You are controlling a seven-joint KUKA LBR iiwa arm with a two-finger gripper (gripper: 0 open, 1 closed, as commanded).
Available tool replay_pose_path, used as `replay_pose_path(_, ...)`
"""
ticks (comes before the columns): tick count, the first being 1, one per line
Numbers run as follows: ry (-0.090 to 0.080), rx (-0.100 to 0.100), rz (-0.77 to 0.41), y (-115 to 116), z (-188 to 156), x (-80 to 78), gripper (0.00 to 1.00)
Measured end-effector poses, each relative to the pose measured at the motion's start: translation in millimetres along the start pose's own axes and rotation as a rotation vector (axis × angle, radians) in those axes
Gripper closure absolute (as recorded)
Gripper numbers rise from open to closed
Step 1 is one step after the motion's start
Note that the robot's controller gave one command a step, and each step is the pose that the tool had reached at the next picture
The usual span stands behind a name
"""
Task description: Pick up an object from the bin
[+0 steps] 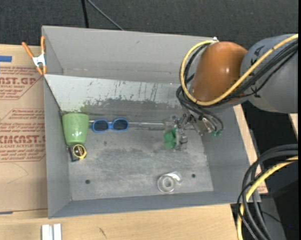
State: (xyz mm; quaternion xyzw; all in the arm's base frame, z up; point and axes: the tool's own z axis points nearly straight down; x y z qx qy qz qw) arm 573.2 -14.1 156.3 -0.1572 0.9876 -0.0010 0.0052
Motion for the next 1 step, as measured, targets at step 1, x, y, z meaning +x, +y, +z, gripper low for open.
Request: replay_pose_path(1, 0.005, -0.002, 0.000, 0.1, -20.8, -1.4, 1.00)
